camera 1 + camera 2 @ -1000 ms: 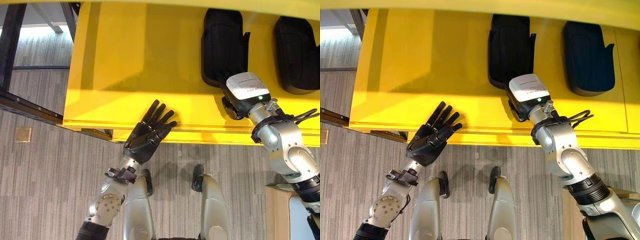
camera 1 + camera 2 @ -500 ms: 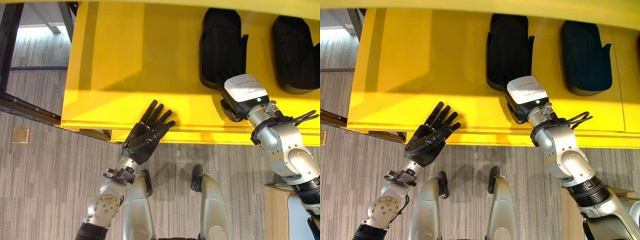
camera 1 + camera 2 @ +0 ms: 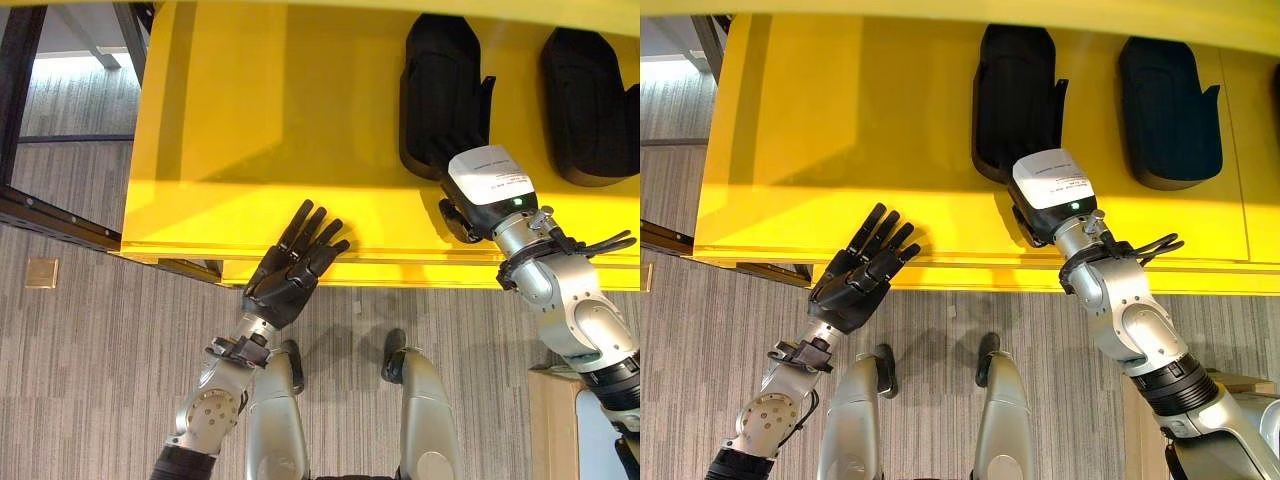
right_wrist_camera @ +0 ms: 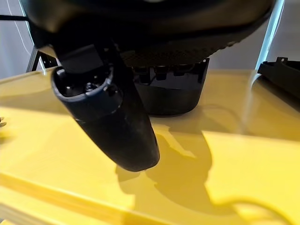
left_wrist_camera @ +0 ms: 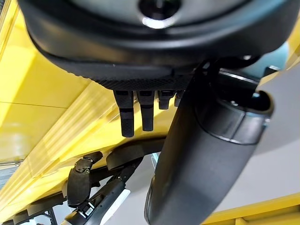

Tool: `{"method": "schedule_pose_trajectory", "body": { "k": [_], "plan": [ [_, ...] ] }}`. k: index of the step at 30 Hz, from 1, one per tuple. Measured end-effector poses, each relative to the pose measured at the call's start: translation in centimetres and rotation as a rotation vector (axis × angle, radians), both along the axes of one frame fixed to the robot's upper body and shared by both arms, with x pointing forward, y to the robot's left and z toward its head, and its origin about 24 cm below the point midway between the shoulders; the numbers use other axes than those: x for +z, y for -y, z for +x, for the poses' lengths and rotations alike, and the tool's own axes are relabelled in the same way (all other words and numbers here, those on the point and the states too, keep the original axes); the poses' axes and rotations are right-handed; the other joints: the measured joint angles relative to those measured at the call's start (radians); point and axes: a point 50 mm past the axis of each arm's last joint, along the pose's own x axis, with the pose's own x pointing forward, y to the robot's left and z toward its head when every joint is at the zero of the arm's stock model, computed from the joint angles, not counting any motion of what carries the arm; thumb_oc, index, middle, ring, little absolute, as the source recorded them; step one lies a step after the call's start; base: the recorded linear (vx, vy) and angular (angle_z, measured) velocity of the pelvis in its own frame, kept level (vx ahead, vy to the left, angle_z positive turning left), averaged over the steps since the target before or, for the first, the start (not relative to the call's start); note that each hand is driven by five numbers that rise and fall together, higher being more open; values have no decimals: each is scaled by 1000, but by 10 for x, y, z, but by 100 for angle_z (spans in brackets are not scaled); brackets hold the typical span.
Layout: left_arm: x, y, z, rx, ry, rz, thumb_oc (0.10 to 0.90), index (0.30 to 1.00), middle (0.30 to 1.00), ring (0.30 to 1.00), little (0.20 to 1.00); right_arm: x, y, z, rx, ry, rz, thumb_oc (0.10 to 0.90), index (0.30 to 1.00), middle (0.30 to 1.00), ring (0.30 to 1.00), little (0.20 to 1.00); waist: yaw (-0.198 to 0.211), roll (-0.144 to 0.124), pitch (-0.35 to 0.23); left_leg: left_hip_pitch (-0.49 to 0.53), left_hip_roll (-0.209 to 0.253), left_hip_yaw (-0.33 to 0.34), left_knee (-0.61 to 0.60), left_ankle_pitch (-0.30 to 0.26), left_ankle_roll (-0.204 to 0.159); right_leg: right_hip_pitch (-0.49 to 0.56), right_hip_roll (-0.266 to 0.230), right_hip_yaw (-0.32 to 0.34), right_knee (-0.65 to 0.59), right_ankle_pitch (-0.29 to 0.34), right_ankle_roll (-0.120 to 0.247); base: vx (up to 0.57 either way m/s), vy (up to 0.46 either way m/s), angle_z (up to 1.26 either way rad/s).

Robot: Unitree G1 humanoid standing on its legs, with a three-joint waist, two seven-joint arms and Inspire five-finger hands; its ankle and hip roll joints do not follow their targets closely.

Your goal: Move parts from the plastic box to the shelf.

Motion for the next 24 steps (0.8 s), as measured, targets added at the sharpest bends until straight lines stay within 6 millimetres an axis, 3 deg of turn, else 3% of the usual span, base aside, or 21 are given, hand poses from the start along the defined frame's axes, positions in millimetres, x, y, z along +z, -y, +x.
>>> {"method": "schedule_pose_trajectory", "body": {
  "k": [16, 24],
  "plan": [
    [-2, -1, -1, 2, -7, -1, 900, 1000, 1000, 1000, 1000, 3, 1, -1, 22, 140, 53, 900, 1000, 1000, 1000, 1000, -1, 21, 0, 2, -1, 2, 1, 0, 1, -10, -3, 8, 15, -4, -4, 0, 0, 0],
    [-4, -2, -3, 7, -12, -5, 900, 1000, 1000, 1000, 1000, 7, -2, -5, 88, 268, 287, 900, 1000, 1000, 1000, 1000, -2, 31, 0, 6, -2, 13, -6, 0, 0, -16, -3, 17, 15, -5, -4, 1, 10, -2]
  ]
}}
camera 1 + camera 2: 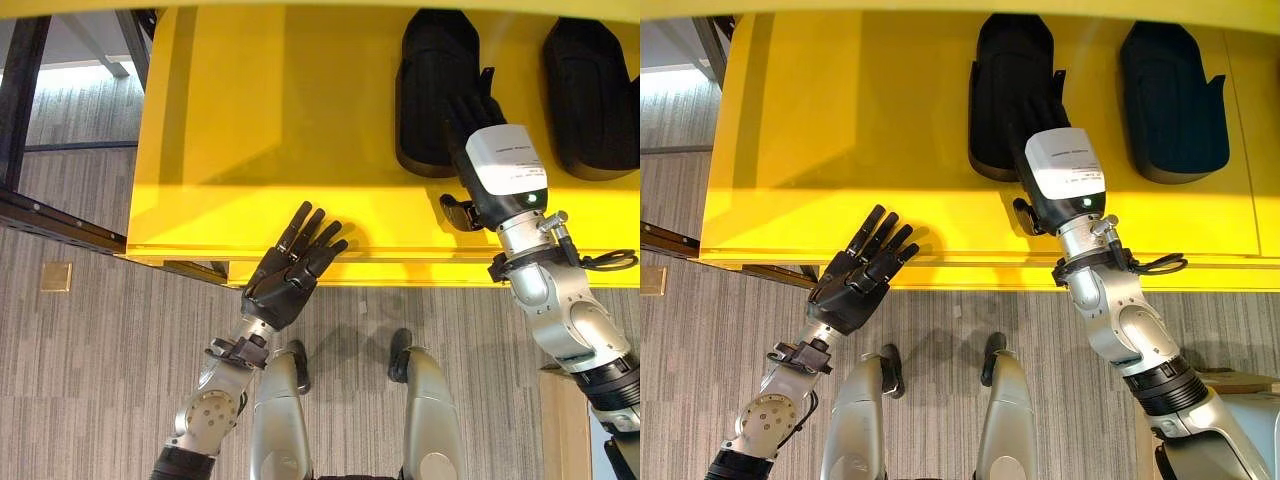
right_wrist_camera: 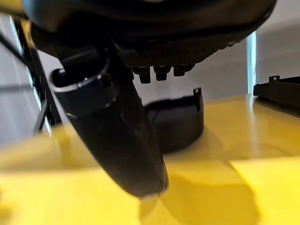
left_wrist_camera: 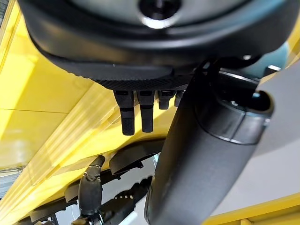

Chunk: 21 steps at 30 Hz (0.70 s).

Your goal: Move parts from the plastic box to the shelf.

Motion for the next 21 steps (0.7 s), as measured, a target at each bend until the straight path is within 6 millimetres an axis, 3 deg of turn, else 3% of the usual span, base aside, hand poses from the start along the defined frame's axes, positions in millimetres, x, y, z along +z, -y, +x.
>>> {"method": "schedule_pose_trajectory", "body": {
  "k": [10, 11, 12, 15, 17, 18, 21],
  "plan": [
    [-5, 4, -4, 18, -14, -35, 900, 1000, 1000, 1000, 1000, 6, -14, -8, 152, 156, 380, 900, 1000, 1000, 1000, 1000, -13, 40, 1, 10, -2, 15, -5, -1, 2, -5, -1, 16, 4, -3, 3, 3, 48, -3],
    [-7, 12, -5, 16, -18, -74, 900, 1000, 1000, 1000, 1000, 11, -22, -15, 211, 213, 456, 900, 1000, 1000, 1000, 1000, -24, 69, 1, 12, -16, 20, -9, -1, 3, -10, -15, 24, 11, -6, 9, -79, 109, 2],
    [-8, 14, -6, 13, -22, -82, 900, 1000, 1000, 1000, 1000, 12, -23, -16, 224, 234, 468, 900, 1000, 1000, 1000, 1000, -24, 76, 1, 15, -17, 25, -9, -2, 4, -13, -16, 30, 14, -8, 9, -12, 114, -5],
    [-15, 22, -9, 34, -46, -130, 900, 1000, 1000, 1000, 1000, -1, -25, -28, 216, 297, 679, 900, 1000, 1000, 1000, 1000, -31, 86, 0, 48, -34, 50, -37, 12, -2, -9, -27, 53, 17, -1, 14, -43, 85, -8],
    [-21, 19, -11, 66, -63, -137, 900, 1000, 1000, 1000, 1000, -25, 1, -38, 104, 298, 778, 900, 1000, 1000, 1000, 1000, -35, 86, 0, 78, -33, 52, -66, 12, 2, 23, -24, 45, -10, -5, 9, 74, 76, 0],
    [-34, 14, -19, 106, -119, -168, 900, 1000, 1000, 1000, 1000, -53, 27, -54, -42, 283, 829, 900, 1000, 1000, 1000, 1000, -44, 87, 0, 136, -34, 57, -101, 14, 0, 78, -21, 40, -39, -5, 10, 102, 40, -3],
    [-54, -1, -37, 269, -207, -253, 900, 1000, 1000, 1000, 1000, -92, 64, -91, -287, 294, 906, 900, 1000, 1000, 1000, 1000, -92, 85, -4, 218, -33, 68, -179, 29, -10, 156, -16, 30, -108, 5, 22, 68, -2, -9]
  ]
}}
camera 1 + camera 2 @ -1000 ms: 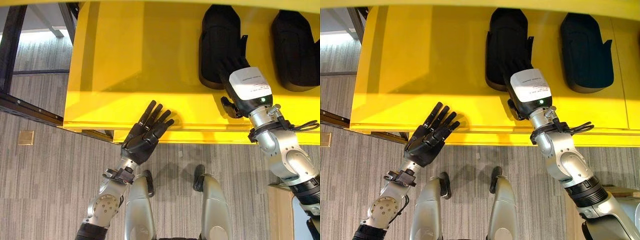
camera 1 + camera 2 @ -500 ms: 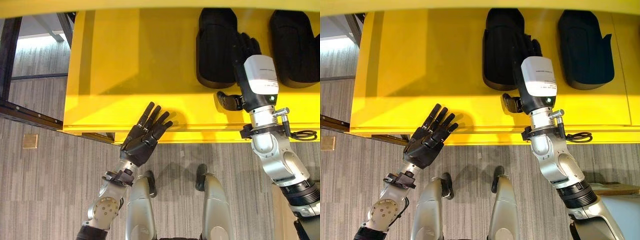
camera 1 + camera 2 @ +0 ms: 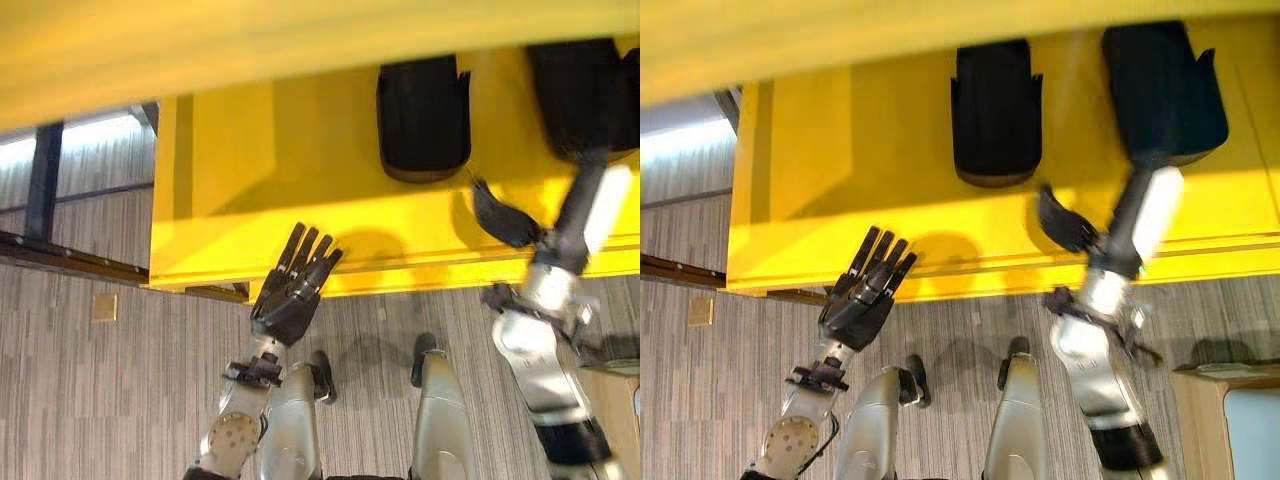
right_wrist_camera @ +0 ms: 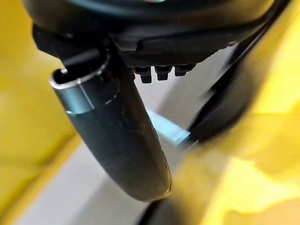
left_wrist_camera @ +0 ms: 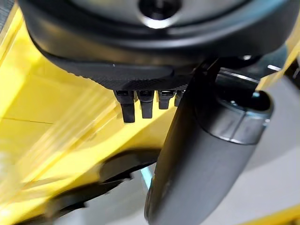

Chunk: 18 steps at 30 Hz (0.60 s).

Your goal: Move parts from the plastic box to the shelf.

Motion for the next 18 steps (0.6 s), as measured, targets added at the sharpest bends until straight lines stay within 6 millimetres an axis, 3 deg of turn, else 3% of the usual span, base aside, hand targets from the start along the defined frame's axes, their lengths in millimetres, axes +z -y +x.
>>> {"method": "schedule_pose_trajectory", "body": {
  "k": [2, 4, 5, 9, 13, 15, 18],
  "plan": [
    [-3, -19, -5, 109, -22, 26, 900, 1000, 1000, 1000, 1000, -5, 22, -17, -127, 27, 70, 900, 1000, 1000, 1000, 1000, -28, -2, -8, 26, 1, 7, -63, 29, -10, 23, 10, -10, -53, 27, 1, 62, -33, -10],
    [4, -41, -6, 206, 3, 44, 900, 1000, 1000, 1000, 1000, -1, 43, -26, -202, 132, 241, 900, 1000, 1000, 1000, 1000, -37, -8, -26, 83, 4, 20, -184, 97, -33, 60, 33, -24, -127, 63, -9, 115, -79, -9],
    [2, -44, -8, 218, -8, 48, 900, 1000, 1000, 1000, 1000, -9, 46, -26, -190, 156, 385, 900, 1000, 1000, 1000, 1000, -37, -10, -80, 122, 7, 17, -277, 143, -45, 92, 49, -44, -185, 79, -20, 126, -75, 7],
    [-5, -37, -9, 169, -43, 62, 900, 1000, 1000, 1000, 1000, -42, 49, -21, -207, 113, 633, 900, 1000, 1000, 1000, 1000, -24, -22, -188, 232, 26, 19, -448, 221, -70, 192, 94, -83, -301, 104, -35, 113, -46, 8],
    [-16, -34, -12, 140, -92, 81, 900, 1000, 1000, 1000, 1000, -50, 52, -23, -241, 117, 695, 900, 1000, 1000, 1000, 1000, -21, -24, -264, 305, 38, 23, -540, 252, -74, 269, 125, -104, -390, 127, -34, 100, -3, 3],
    [-19, -32, -12, 118, -112, 83, 900, 1000, 1000, 1000, 1000, -49, 53, -24, -267, 131, 700, 900, 1000, 1000, 1000, 1000, -19, -38, -302, 317, 34, 24, -563, 260, -77, 299, 128, -108, -447, 155, -28, 105, 37, 3],
    [-24, -32, -14, 108, -139, 90, 900, 1000, 1000, 1000, 1000, -72, 56, -27, -369, 35, 731, 900, 1000, 1000, 1000, 1000, -18, -70, -361, 356, 18, 29, -614, 273, -74, 359, 129, -110, -542, 197, -14, 60, 74, 2]
  ]
}}
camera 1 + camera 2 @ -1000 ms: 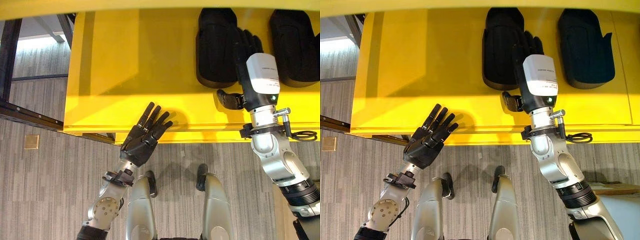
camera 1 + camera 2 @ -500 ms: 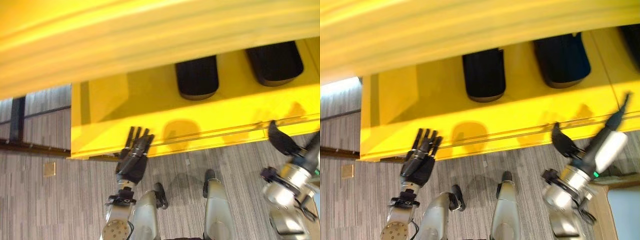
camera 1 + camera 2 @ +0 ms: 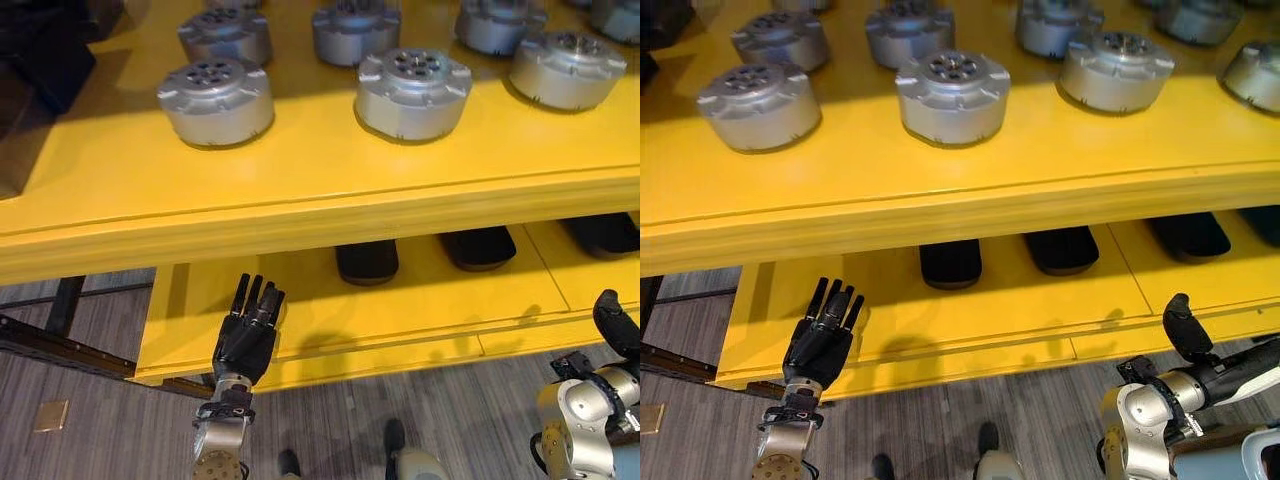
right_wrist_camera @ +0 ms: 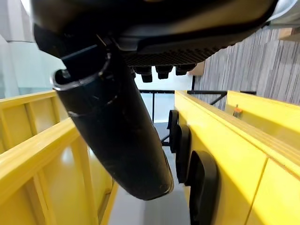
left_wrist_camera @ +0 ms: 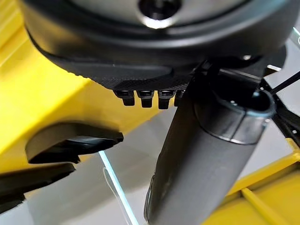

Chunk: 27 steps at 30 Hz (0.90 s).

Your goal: Move parts from the plastic box to the shelf.

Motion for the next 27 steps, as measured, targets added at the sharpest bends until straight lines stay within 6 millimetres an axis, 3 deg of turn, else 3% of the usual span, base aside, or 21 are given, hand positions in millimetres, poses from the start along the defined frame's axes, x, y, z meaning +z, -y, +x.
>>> {"method": "schedule_pose_trajectory", "body": {
  "k": [7, 11, 15, 21, 23, 27],
  "plan": [
    [-14, 1, 0, -42, -79, 19, 900, 1000, 1000, 1000, 1000, -66, 3, -17, -99, -308, 208, 900, 1000, 1000, 1000, 1000, -1, -27, -32, 38, -34, 35, -33, 5, 9, 54, -15, 15, -106, 63, 21, 19, 72, -10],
    [-25, 1, -3, -84, -146, 27, 900, 1000, 1000, 1000, 1000, -109, 1, -44, -183, -468, 407, 900, 1000, 1000, 1000, 1000, -3, -37, -32, 51, -41, 52, -37, 2, 11, 59, -22, 36, -115, 75, 27, -6, 46, -13],
    [-25, -1, -3, -103, -167, 57, 900, 1000, 1000, 1000, 1000, -121, 2, -67, -239, -524, 451, 900, 1000, 1000, 1000, 1000, -25, -57, -32, 53, -52, 70, -38, 1, 14, 48, -27, 54, -115, 82, 32, -25, 16, -14],
    [-25, -1, -4, -155, -192, 91, 900, 1000, 1000, 1000, 1000, -122, 10, -79, -265, -527, 455, 900, 1000, 1000, 1000, 1000, -54, -115, -33, 60, -67, 115, -34, -3, 28, 20, -36, 102, -116, 95, 48, -61, 84, -27],
    [-26, 8, -3, -239, -208, 140, 900, 1000, 1000, 1000, 1000, -125, 12, -92, -287, -554, 453, 900, 1000, 1000, 1000, 1000, -63, -137, -32, 63, -85, 144, -30, -12, 38, 6, -52, 120, -115, 104, 61, -30, 176, -29],
    [-27, 15, -4, -309, -205, 170, 900, 1000, 1000, 1000, 1000, -127, 15, -100, -287, -601, 444, 900, 1000, 1000, 1000, 1000, -79, -140, -30, 72, -108, 169, -25, -32, 44, -1, -73, 120, -114, 115, 80, -12, 127, -42]
  ]
}}
